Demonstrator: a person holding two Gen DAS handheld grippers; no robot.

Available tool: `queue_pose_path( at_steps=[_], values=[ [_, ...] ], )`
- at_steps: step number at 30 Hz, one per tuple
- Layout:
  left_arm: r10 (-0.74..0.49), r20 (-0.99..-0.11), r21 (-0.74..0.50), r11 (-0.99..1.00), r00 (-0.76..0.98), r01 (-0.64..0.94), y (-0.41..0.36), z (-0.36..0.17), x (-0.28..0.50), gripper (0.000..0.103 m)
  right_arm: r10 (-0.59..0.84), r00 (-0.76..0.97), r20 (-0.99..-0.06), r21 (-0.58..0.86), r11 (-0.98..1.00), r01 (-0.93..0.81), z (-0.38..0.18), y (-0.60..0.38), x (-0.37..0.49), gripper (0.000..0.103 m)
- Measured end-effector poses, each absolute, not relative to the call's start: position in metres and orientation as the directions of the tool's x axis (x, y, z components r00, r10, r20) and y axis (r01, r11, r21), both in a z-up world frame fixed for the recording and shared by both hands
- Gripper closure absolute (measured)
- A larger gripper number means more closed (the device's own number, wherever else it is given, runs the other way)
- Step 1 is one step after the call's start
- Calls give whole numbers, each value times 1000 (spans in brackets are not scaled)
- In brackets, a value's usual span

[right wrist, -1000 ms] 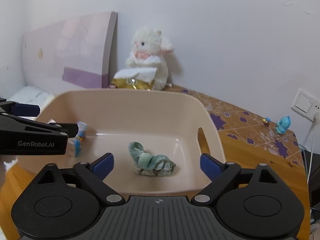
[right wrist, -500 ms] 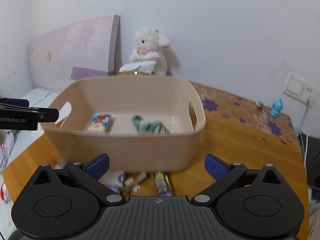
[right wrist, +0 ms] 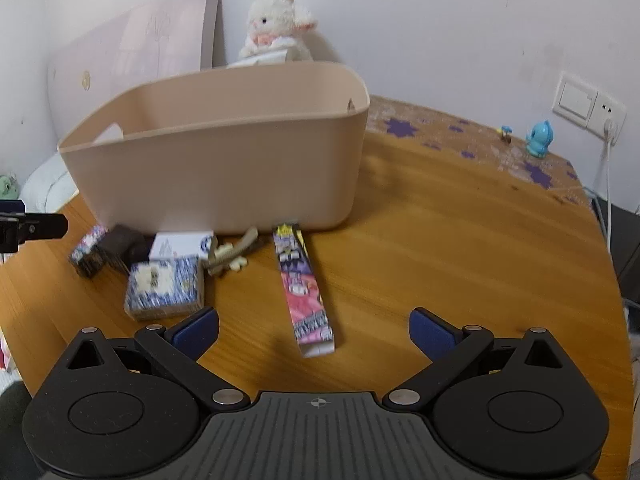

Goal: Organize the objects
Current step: 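Grasp the Hello Kitty box with the left tool while the right tool grasps the long pink box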

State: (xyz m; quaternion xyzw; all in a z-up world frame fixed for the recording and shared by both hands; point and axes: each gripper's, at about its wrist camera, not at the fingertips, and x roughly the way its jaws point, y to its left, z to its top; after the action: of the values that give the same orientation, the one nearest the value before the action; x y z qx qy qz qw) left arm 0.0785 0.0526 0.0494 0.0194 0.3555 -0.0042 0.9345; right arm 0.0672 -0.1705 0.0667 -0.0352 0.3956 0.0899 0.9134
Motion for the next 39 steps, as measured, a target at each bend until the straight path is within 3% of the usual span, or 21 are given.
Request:
queue_pose_path(
  at_steps=[19, 23, 26, 28, 29, 31, 33, 34, 39],
  values=[
    [19, -684, 101, 992, 729, 69, 54, -14, 98, 15, 101, 680, -726, -8, 988, -156, 20, -162, 89, 0],
    [-17, -690, 38, 998, 724, 59, 63, -14, 106, 25, 105, 692, -714, -13, 986, -164, 18, -160, 93, 2],
    [-42, -692, 3, 998, 721, 61, 66, -14, 109, 29, 120, 694, -710, -14, 983, -183, 20, -158, 95, 14],
    [-53, -684, 4, 997, 727, 77, 65, -15, 107, 36, 123, 696, -707, -23, 980, -196, 24, -155, 95, 36],
    [-60, -681, 6, 996, 730, 87, 64, -15, 106, 42, 120, 699, -705, -34, 978, -203, 26, -153, 94, 43],
    [-71, -680, 7, 995, 729, 103, 61, -14, 104, 51, 124, 699, -704, -45, 975, -218, 28, -150, 92, 67],
    [-82, -685, 2, 993, 724, 115, 59, -12, 104, 73, 135, 693, -709, -39, 973, -229, 30, -147, 91, 79],
    [-84, -689, 2, 993, 720, 118, 58, -11, 104, 78, 130, 693, -709, -45, 972, -230, 31, -146, 90, 81],
    [-82, -694, 9, 992, 716, 123, 55, -11, 98, 78, 141, 683, -716, -36, 970, -238, 33, -147, 82, 82]
  ],
)
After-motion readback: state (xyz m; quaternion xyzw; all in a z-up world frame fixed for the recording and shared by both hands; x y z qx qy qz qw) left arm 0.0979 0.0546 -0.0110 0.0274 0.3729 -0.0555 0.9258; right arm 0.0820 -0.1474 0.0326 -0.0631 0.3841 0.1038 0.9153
